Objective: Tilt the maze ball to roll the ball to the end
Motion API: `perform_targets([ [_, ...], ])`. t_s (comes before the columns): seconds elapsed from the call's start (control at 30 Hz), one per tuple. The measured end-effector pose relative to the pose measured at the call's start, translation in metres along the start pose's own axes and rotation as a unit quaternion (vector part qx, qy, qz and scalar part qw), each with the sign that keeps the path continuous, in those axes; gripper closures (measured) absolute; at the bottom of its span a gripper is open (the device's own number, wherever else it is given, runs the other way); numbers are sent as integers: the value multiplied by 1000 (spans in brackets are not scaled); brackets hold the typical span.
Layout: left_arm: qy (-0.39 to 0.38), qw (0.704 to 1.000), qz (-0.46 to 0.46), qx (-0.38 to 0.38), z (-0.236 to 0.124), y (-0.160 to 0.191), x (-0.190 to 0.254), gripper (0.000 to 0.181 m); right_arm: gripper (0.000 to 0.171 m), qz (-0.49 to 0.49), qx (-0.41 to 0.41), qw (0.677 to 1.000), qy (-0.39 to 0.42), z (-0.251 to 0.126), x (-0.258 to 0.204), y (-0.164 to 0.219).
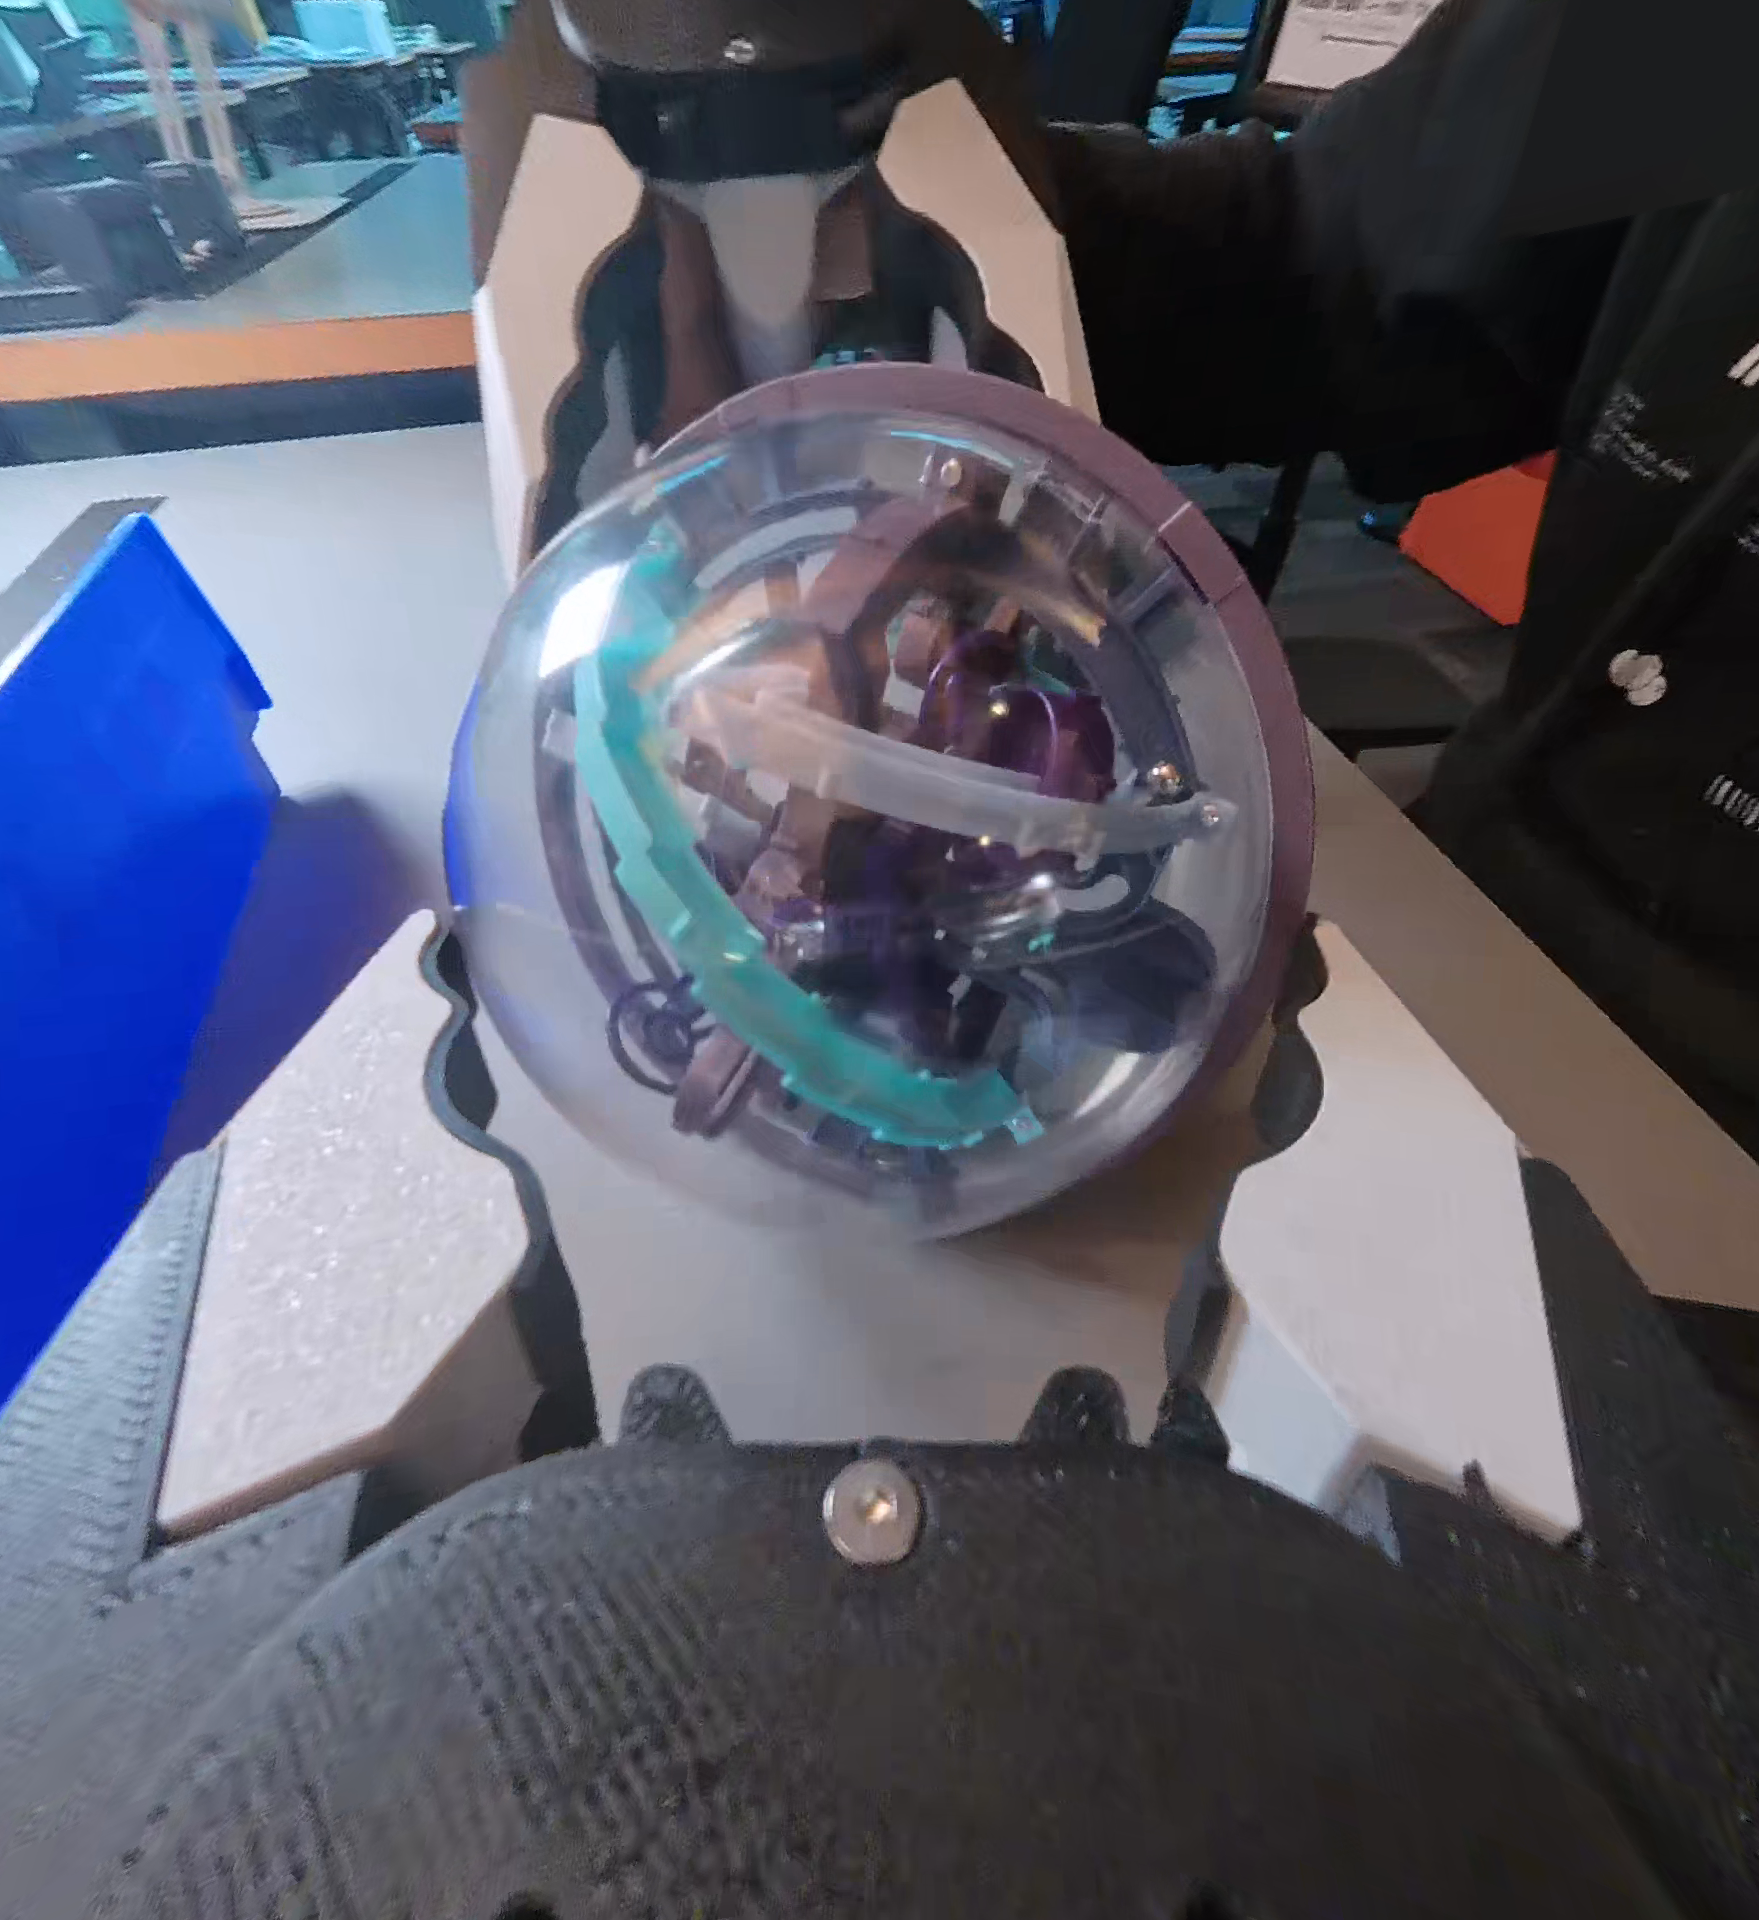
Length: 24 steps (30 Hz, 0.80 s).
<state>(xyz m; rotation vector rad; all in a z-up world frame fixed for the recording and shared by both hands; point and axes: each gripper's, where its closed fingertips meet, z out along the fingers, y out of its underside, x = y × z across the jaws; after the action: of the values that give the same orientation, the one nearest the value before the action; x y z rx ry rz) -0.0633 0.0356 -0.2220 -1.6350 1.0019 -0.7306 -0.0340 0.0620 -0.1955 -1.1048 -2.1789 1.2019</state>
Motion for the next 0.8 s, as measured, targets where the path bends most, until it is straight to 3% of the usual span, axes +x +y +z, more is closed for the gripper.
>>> perform_targets([
  [0.17,19,997,-53,54,-5,2,-7,29,50,41,49,998,-11,13,11,-21],
  [0.33,18,987,-132,91,-12,6,-15,44,43,73,121,978,154,-11,19,-8],
  [0.5,30,986,-150,74,1,8,-7,44,40,127,196,951,205,3,-4,7],
  [0.6,27,987,-155,35,10,15,-1,44,38,89,163,964,189,0,-2,-5],
  [0.8,40,984,-145,-93,41,46,29,54,40,26,2,997,72,5,-19,-11],
])
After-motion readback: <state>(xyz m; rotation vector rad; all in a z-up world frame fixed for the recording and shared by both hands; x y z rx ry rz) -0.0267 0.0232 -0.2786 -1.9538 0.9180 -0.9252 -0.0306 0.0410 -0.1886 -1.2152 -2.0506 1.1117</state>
